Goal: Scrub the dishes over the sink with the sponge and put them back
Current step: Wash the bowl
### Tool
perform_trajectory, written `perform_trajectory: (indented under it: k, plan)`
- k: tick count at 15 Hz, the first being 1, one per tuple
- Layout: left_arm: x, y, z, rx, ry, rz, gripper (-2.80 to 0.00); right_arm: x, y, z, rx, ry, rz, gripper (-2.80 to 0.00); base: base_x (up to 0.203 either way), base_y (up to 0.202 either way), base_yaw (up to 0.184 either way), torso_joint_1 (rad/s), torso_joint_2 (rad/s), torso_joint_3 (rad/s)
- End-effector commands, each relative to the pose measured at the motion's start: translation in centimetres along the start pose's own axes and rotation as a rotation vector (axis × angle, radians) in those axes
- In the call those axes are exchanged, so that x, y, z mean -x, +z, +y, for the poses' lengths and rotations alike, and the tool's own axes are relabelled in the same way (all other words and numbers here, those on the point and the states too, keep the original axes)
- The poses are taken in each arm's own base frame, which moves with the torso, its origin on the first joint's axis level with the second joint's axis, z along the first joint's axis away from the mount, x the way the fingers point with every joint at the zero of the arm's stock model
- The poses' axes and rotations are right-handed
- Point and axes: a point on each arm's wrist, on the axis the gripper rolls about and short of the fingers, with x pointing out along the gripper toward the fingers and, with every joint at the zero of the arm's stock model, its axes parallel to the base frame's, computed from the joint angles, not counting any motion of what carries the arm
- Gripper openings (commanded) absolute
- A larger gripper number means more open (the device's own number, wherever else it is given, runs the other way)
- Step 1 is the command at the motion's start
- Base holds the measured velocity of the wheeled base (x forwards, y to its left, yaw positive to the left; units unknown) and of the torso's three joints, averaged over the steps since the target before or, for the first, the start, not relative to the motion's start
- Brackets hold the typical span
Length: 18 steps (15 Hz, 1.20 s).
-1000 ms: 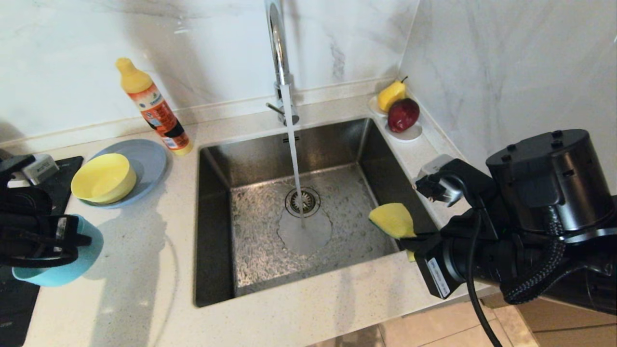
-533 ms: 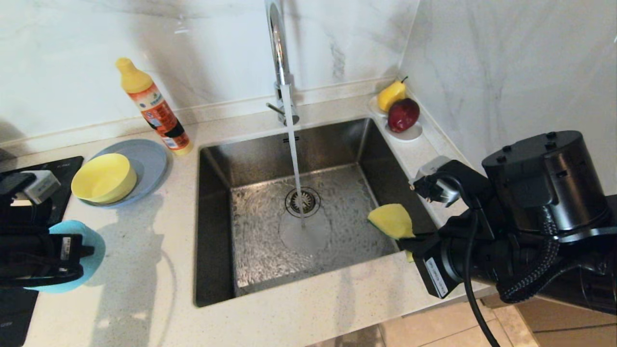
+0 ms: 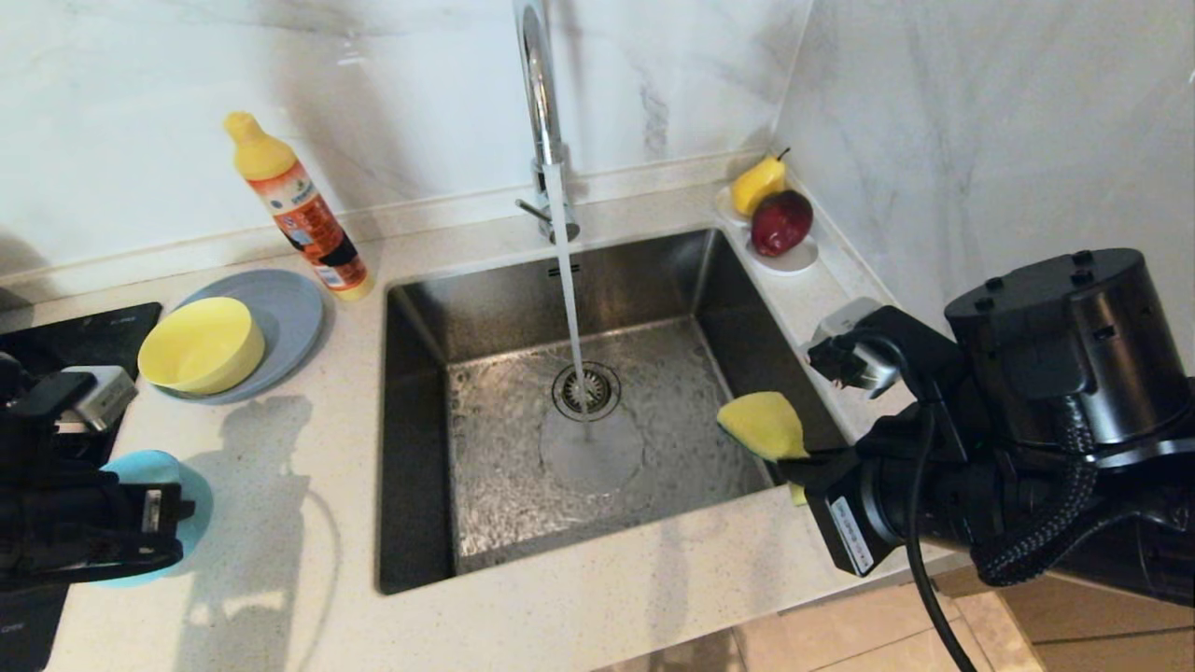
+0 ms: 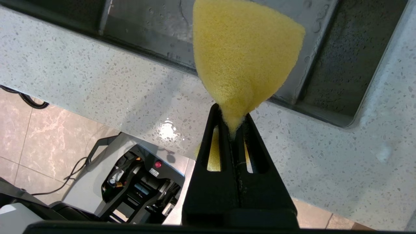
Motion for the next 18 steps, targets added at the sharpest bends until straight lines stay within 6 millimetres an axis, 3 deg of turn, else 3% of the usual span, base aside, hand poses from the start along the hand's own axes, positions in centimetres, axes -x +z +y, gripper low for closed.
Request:
perform_trajectory:
  k: [1,6,11,13,18]
  plan:
    - [-0.9,-0.4,0.0,0.003,-0.005,0.032,0.00,0.0,0.0,0.0,0.000,-0.001,0.000,-2.80,0.000,0.000,0.000,0.000,0.00,0.000]
    - [-0.4,0.0,0.0,0.012,-0.013,0.011,0.00,0.2,-0.1,-0.1,-0.001,-0.001,-0.001,-2.80,0.000,0.000,0.000,0.000,0.00,0.000]
    - [2.7,4.2,0.6,0.046,0.018,-0.116,0.00,0.3,-0.1,-0.1,-0.001,-0.001,-0.003,-2.80,0.000,0.000,0.000,0.000,0.00,0.000]
    - [3.7,5.1,1.3,0.085,0.038,-0.074,0.00,0.3,-0.1,-0.1,-0.001,-0.001,-0.002,-2.80,0.000,0.000,0.000,0.000,0.00,0.000]
    - [2.4,4.7,4.4,0.185,0.131,0.046,0.00,-0.2,-0.4,0.1,0.005,0.011,0.016,-2.80,0.000,0.000,0.000,0.000,0.00,0.000]
